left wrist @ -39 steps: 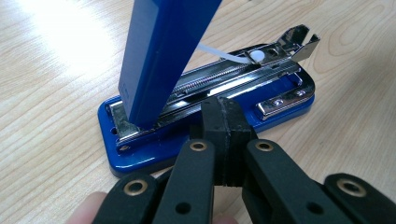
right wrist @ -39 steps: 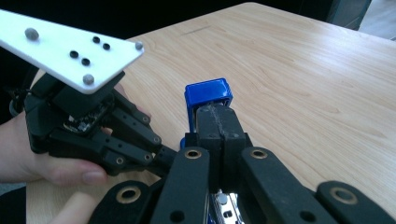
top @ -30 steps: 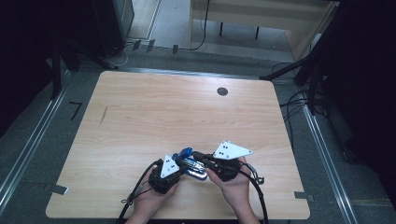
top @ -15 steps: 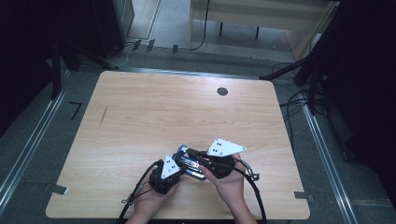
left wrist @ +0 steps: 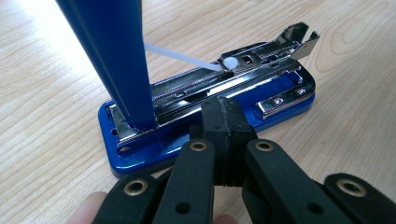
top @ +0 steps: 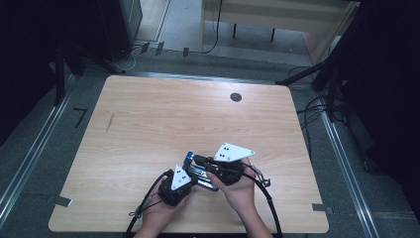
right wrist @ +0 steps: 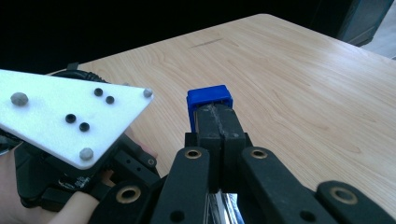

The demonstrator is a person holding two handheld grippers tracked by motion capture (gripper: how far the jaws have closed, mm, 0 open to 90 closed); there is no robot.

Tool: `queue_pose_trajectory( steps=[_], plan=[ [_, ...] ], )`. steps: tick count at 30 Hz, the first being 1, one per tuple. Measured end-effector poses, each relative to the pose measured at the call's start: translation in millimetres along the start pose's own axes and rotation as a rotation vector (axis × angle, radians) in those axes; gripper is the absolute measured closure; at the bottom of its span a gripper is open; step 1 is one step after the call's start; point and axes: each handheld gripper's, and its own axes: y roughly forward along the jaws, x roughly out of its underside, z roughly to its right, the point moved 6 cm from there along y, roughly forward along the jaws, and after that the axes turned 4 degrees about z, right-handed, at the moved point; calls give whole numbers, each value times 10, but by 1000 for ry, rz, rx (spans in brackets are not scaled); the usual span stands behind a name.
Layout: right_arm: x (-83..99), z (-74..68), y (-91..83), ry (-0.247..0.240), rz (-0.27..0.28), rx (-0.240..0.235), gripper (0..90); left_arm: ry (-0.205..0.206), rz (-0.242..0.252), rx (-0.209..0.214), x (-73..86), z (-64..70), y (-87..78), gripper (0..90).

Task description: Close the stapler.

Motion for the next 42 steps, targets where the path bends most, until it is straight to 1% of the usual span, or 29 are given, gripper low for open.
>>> queue_pose_trajectory(
  steps=[8, 24, 36, 42],
  plan=[
    [-38, -9, 76, -9, -2, -6, 900, 6, 3, -6, -1, 6, 3, 900],
    [-104, -47, 275, -14, -4, -26, 900, 5, 4, -5, -1, 5, 4, 900],
    [-116, -53, 350, -10, -4, -35, 900, 7, 4, -8, -2, 7, 4, 900],
    [-101, -69, 415, -16, -17, -45, 900, 8, 4, -6, -1, 8, 4, 900]
  ],
)
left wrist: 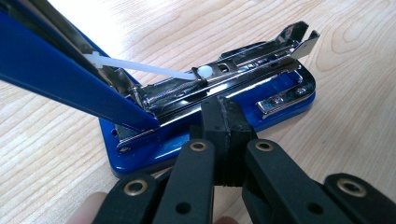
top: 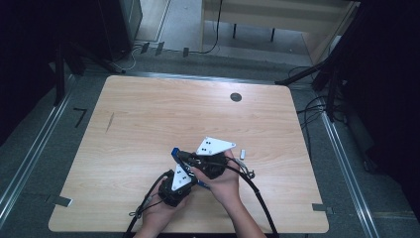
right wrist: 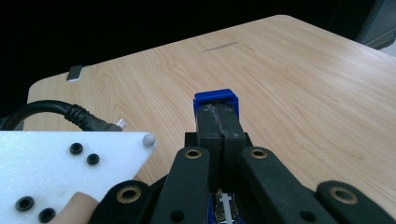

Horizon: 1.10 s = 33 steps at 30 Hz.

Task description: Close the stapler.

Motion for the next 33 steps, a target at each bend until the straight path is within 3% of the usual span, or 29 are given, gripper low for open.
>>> queue_pose_trajectory(
  steps=[33],
  plan=[
    [91, 64, 226, 21, -39, -19, 900, 4, -4, 1, 2, 0, -3, 900]
  ],
)
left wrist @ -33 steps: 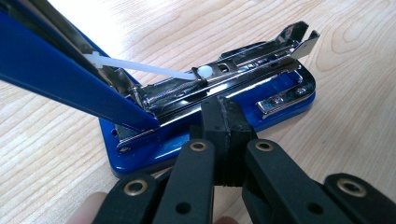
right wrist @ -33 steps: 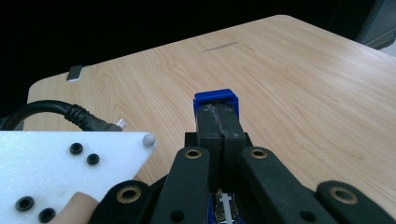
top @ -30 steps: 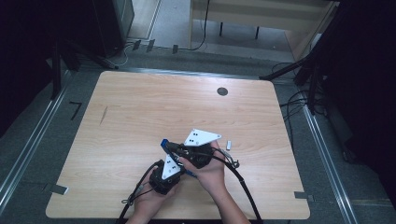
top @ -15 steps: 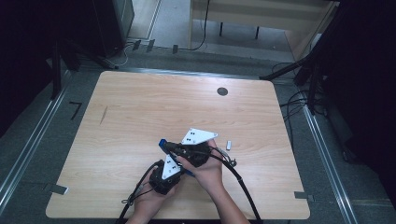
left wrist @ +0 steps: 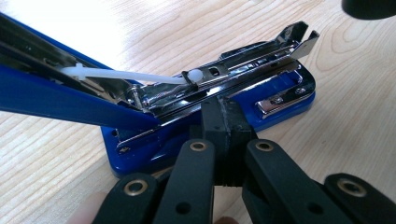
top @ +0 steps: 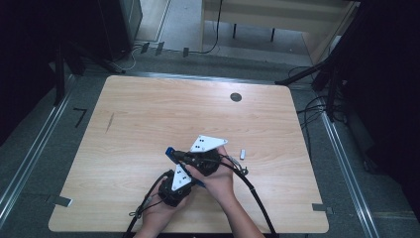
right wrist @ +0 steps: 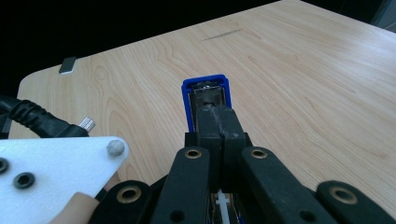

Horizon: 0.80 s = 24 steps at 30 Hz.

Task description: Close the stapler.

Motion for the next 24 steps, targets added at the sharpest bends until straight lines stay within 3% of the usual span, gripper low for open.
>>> queue_pose_trajectory(
  steps=[15, 24],
  plan=[
    [67, 50, 134, 38, -11, -39, 900, 0, 0, 0, 0, 0, -1, 900],
    [109, 58, 201, 36, -38, -45, 900, 1, -1, -1, 0, -1, -1, 900]
  ],
)
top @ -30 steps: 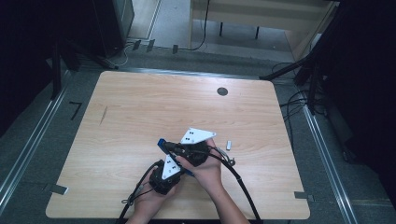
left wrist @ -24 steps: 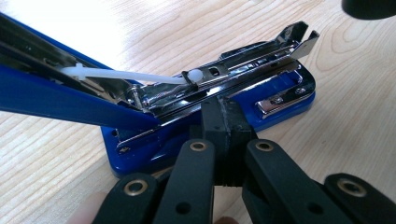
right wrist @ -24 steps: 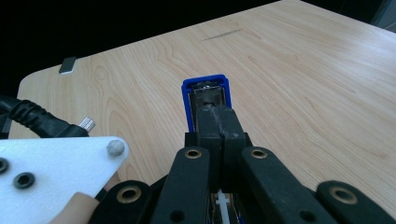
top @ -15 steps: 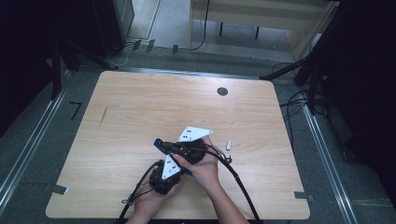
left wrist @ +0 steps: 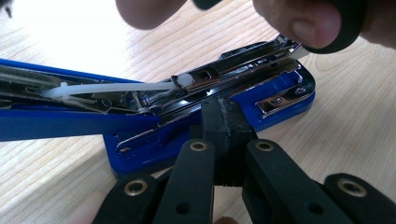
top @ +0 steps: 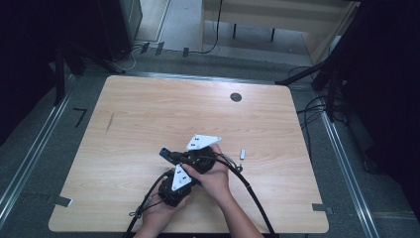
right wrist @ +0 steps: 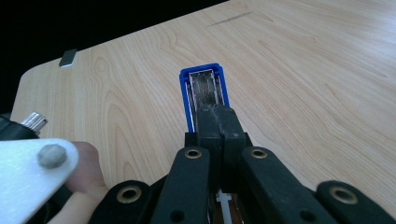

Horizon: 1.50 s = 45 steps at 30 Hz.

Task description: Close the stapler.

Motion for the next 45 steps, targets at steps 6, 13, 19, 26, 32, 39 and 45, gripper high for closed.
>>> queue_pose_trajectory(
  steps=[6, 13, 19, 26, 32, 39, 45],
  plan=[
    [25, 7, 43, -5, -23, 6, 900, -1, 0, 0, 0, 0, 0, 900],
    [56, 18, 80, -5, -40, 5, 900, -1, 1, 0, 0, 0, 0, 900],
    [68, 18, 102, -3, -66, 12, 900, 0, 0, 1, 0, 0, 0, 900],
    [93, 25, 125, -7, -93, 13, 900, 1, 0, 0, 0, -1, -1, 900],
    [114, 35, 135, -10, -121, 10, 900, 0, 0, 0, 0, 0, 0, 900],
    [175, 43, 194, -16, -159, 23, 900, 1, 0, 0, 0, 0, -1, 900],
    [175, 49, 210, 1, -175, 18, 900, 1, -1, 1, 0, 1, -1, 900]
  ],
)
